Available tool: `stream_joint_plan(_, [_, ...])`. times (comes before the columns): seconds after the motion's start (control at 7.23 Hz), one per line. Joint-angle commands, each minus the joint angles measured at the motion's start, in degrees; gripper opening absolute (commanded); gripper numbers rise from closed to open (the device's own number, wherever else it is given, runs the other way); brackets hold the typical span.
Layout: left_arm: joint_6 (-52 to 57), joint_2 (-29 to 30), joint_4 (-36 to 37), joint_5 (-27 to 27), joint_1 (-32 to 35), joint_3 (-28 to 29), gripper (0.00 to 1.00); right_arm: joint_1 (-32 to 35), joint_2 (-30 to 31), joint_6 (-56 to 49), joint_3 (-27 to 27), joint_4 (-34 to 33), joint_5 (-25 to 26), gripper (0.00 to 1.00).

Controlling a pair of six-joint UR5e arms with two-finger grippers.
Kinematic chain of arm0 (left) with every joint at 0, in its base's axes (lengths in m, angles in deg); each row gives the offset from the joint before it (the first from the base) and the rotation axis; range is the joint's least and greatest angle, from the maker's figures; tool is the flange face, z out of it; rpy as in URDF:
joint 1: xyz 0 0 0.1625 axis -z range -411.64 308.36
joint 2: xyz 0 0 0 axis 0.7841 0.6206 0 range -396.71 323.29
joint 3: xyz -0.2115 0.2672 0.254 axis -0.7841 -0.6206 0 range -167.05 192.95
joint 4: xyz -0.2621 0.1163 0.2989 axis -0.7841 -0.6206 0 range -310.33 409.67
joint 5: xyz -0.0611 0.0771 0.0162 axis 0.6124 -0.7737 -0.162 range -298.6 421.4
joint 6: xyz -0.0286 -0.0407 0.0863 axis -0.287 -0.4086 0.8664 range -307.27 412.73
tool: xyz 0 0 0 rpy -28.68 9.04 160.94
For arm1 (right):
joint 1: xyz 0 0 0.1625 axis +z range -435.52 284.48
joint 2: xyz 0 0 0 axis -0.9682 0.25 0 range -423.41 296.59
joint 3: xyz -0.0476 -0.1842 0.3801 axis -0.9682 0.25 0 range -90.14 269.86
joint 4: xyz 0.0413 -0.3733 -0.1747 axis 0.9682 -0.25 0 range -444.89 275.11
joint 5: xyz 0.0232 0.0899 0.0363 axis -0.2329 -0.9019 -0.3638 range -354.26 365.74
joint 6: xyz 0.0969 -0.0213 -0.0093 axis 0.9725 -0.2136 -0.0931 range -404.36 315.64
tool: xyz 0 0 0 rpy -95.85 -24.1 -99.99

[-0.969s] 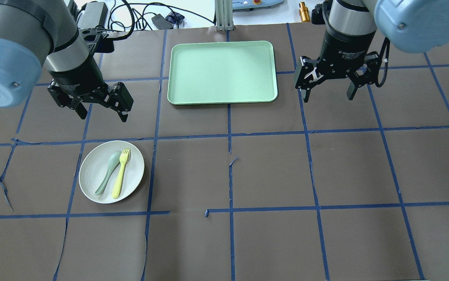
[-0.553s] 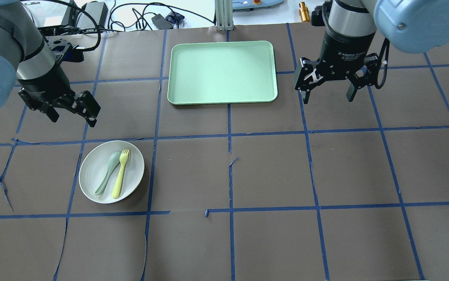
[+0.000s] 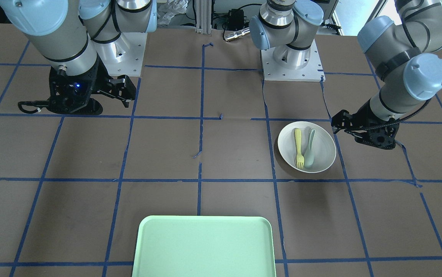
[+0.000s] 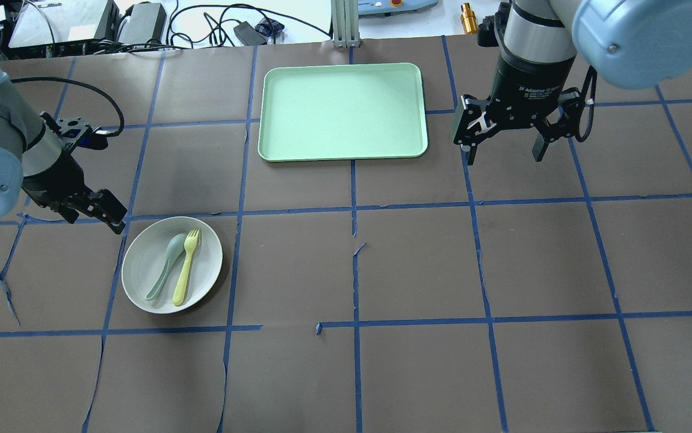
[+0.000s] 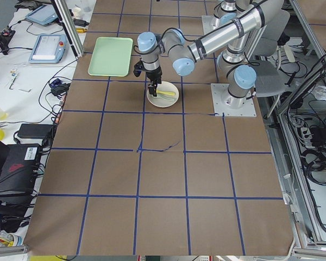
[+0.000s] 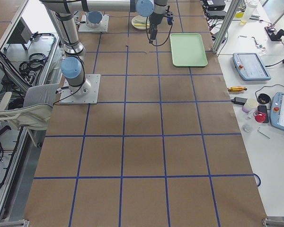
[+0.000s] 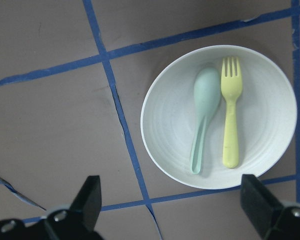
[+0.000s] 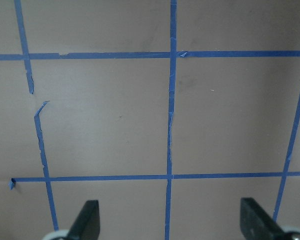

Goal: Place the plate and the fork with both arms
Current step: 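Lower the left gripper and grasp the white plate's rim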

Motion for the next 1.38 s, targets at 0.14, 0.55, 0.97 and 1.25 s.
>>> stream_joint_plan(0.14, [5.7, 6.9, 0.9, 2.3, -2.7, -1.8, 0.95, -0.1, 0.0, 0.0, -1.0, 0.0, -0.1, 1.0])
stream_joint_plan(0.55, [6.0, 10.9, 0.9, 0.7, -2.9, -2.0, 0.76, -0.1, 0.0, -0.1, -1.9, -0.1, 0.0, 1.0])
stream_joint_plan(0.97, [5.8, 13.0, 0.9, 0.8, -2.9, -2.0, 0.29, -0.1, 0.0, 0.3, -1.9, -0.2, 0.0, 1.0])
stream_joint_plan(1.25, [5.9, 13.6, 0.9, 0.8, -2.9, -1.7, 0.0, -0.1, 0.1, 0.2, -1.8, -0.8, 0.0, 1.0])
